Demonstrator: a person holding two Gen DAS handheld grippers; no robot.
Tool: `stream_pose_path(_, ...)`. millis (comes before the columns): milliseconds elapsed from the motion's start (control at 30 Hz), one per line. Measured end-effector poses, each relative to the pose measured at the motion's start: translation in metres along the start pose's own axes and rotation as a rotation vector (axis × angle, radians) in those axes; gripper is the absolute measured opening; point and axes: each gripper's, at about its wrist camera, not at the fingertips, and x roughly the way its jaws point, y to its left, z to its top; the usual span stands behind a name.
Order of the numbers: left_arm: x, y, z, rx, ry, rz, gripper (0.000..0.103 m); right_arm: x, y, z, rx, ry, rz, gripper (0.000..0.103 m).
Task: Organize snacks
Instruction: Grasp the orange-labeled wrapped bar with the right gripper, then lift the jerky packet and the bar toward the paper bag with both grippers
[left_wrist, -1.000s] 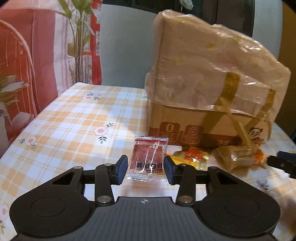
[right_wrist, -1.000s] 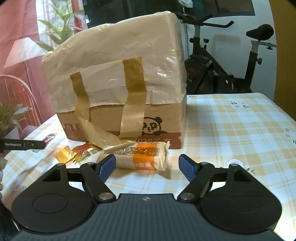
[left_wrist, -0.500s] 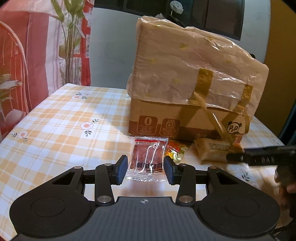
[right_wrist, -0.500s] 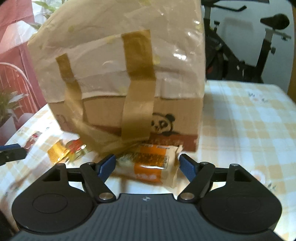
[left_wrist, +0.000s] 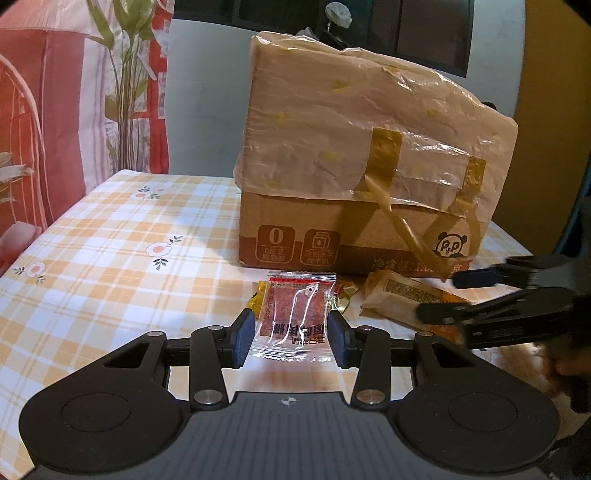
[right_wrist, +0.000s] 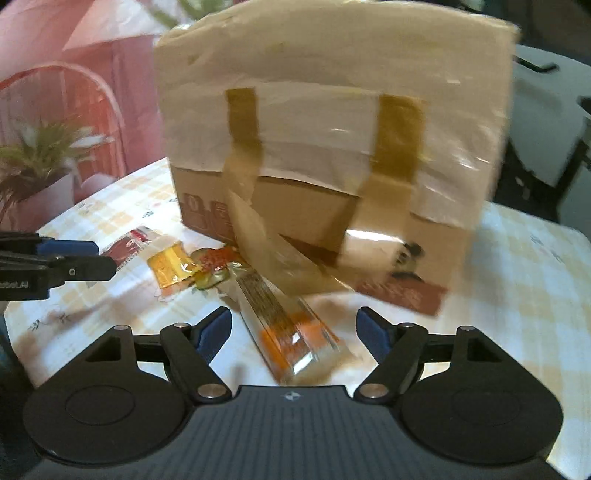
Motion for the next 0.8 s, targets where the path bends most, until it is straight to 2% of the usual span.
stream_pose_path(100,-0.001,0.002,-0.001,0.006,-0.001,-0.005,0.045,0.024,0.007,0.002,-0.028,0.053,0.005,0.077)
stream_pose_path(167,-0.001,0.004,-0.001,0.002,0.002,-0.004,0.045,0.034,0.007,0.0,-0.009,0.079,0.038,0.072)
stream_pose_path(233,0.001,0.006,-0.001,-0.008,0.007,-0.002,0.045,0.033,0.01,-0.002,-0.017,0.065,0.021,0.066)
stream_pose_path(300,0.002,0.006,-0.002,-0.014,0.013,-0.005,0.045,0.028,0.011,-0.006,-0.013,0.056,0.022,0.056)
stream_pose_path(433,0.002,0.003,-0.002,-0.008,0.017,-0.007,0.045,0.006,0.011,-0.028,-0.018,0.002,0.008,0.042)
stream_pose_path(600,0.0,0.0,-0.005,0.004,0.021,-0.008,0.045,-0.004,0.005,-0.033,0.027,-0.001,0.015,0.041)
stream_pose_path(800,-0.006,0.003,-0.007,-0.009,0.011,-0.003,0.045,-0.002,0.011,-0.031,-0.011,-0.006,0.006,0.041)
